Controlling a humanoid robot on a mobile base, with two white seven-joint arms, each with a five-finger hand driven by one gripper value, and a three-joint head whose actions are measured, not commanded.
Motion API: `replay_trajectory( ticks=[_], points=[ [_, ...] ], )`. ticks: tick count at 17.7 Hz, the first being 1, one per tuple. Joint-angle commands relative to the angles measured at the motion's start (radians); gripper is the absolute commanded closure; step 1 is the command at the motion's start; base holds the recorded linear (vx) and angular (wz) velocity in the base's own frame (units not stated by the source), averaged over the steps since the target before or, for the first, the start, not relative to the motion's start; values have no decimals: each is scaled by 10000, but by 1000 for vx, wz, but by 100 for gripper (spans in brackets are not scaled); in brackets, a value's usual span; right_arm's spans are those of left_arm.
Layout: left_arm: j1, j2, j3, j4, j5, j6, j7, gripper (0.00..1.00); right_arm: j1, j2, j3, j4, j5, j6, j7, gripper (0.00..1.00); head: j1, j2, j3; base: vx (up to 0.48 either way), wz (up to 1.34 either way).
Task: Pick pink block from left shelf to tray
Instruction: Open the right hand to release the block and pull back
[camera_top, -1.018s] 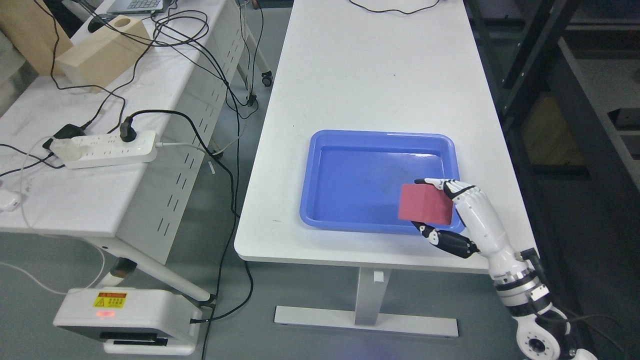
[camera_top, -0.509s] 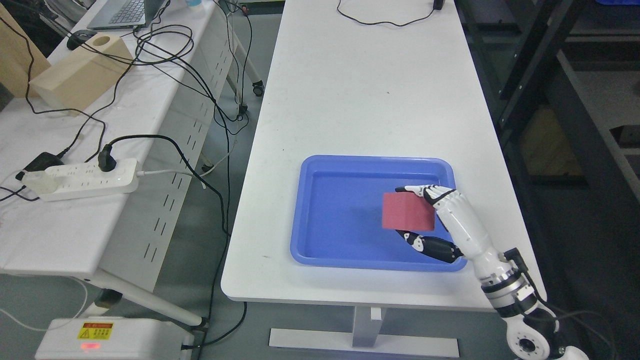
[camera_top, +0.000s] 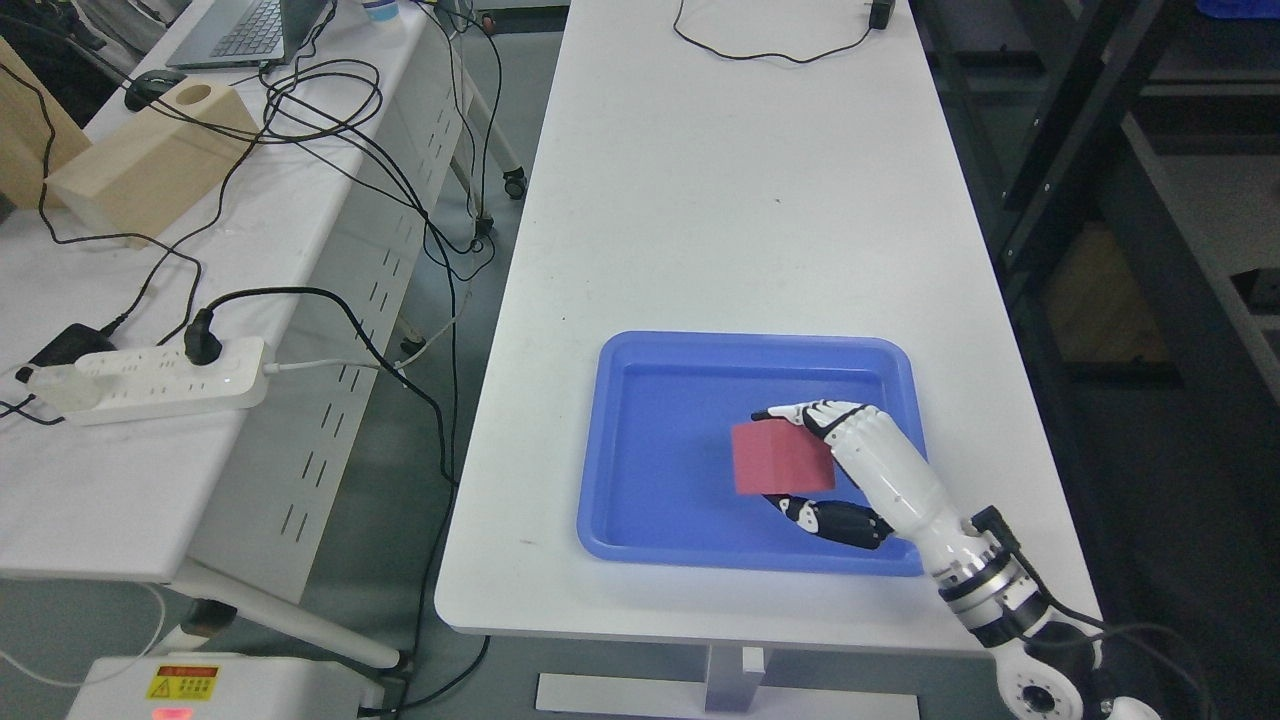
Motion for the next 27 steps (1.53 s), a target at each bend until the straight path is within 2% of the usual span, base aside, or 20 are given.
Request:
replay_trajectory(
  ticks=[1, 3, 5, 6, 8, 22, 24, 27],
  points=[
    [199, 174, 0, -174, 0, 2, 2, 0, 30, -174, 521, 15, 138, 162, 152, 85, 0, 0, 0, 33, 0],
    [199, 174, 0, -174, 0, 2, 2, 0, 30, -174, 598, 15, 138, 498, 260, 77, 0, 0, 0, 15, 0],
    [199, 174, 0, -174, 0, 2, 2, 0, 30, -174, 645, 15, 123, 866, 276, 63, 0, 0, 0, 5, 0],
    [199, 174, 0, -174, 0, 2, 2, 0, 30, -174, 645, 15, 138, 1065, 276, 52, 0, 0, 0, 0, 0],
    [199, 174, 0, -174, 0, 2, 2, 0, 30, -174, 690, 15, 122, 1388, 276, 42, 0, 0, 0, 0, 0],
    [199, 174, 0, -174, 0, 2, 2, 0, 230, -174, 691, 15, -213, 2017, 491, 12, 0, 0, 0, 0, 0],
    [199, 174, 0, -174, 0, 2, 2, 0, 245, -174, 538, 15, -1511, 2248, 414, 10, 0, 0, 0, 0, 0],
    [199, 174, 0, -174, 0, 2, 2, 0, 276, -174, -182, 0, -4197, 2233, 429, 9, 0, 0, 0, 0, 0]
  ],
)
